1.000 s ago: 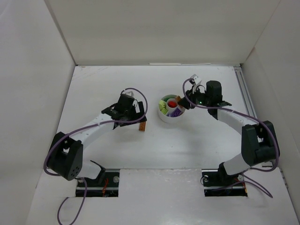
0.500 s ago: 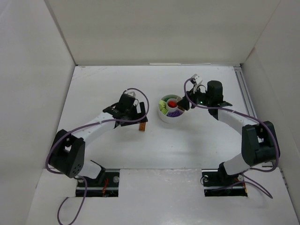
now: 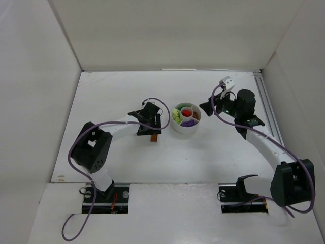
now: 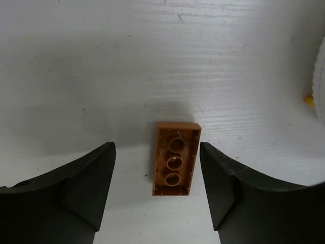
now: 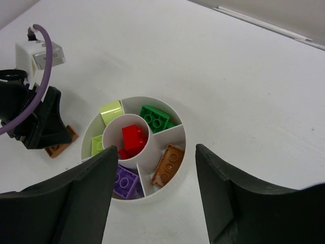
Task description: Sort the legos into containers by color
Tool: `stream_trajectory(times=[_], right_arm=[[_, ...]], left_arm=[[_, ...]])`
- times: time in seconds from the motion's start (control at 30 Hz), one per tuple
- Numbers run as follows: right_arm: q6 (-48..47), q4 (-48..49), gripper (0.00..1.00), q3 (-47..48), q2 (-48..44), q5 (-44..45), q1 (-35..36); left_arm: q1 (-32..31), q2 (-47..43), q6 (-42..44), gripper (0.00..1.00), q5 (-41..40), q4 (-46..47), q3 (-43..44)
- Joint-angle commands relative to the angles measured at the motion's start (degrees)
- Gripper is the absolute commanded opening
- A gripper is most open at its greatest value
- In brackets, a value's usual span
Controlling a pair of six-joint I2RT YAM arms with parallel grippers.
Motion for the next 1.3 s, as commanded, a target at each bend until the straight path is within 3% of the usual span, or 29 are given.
stream_trajectory(times=[0.0,0.07,0.33,0.4,0.53,0.67,0.77,0.93,1.07,1.27], right_arm=[[0.34,-0.97,0.68,-1.54,-1.59,2.13,-0.66],[0.34,-1.49,0.68,-2.07,-2.73,2.65,-1.27],[-0.28,-3.43,0.68,-3.12,-5.02,4.42,-1.80],[-0.28,-4.12,0.68,-3.13,-5.80,5.03,-1.80],[-0.28,-4.66,0.68,-3.65,-7.83,5.03,-2.32],[-0.80,-4.66,0.68,-4.18,-10.02,5.56,-2.33],[-0.80,-4.66,0.68,-5.23,-12.40,5.56,-2.33],[-0.80,-4.66,0.69,-7.08,-18.19,7.75,-2.33],[1.30,-4.66,0.69,-9.10,-24.08,12.76,-2.85],[3.33,-5.80,0.70,-10.94,-33.75,20.92,-2.85]], left_arm=[[-1.29,0.88,-1.79,0.62,-7.33,-2.26,3.06],[-1.99,2.47,-1.79,0.62,-8.12,-2.79,4.28],[-6.38,6.95,-3.73,0.41,-12.35,-5.17,6.74],[-6.91,6.95,-5.47,0.24,-14.71,-6.92,7.44],[-6.92,2.66,-6.97,0.10,-15.94,-7.45,7.45],[-6.92,-5.16,-5.94,0.10,-14.56,-4.83,7.45],[-6.92,-11.40,-2.60,0.10,-9.57,2.98,6.31],[-6.92,-16.16,7.41,0.14,-1.98,25.97,3.58],[-6.92,-11.78,10.94,0.18,1.88,39.00,6.02],[-9.20,2.28,14.46,0.18,3.12,42.29,17.99]])
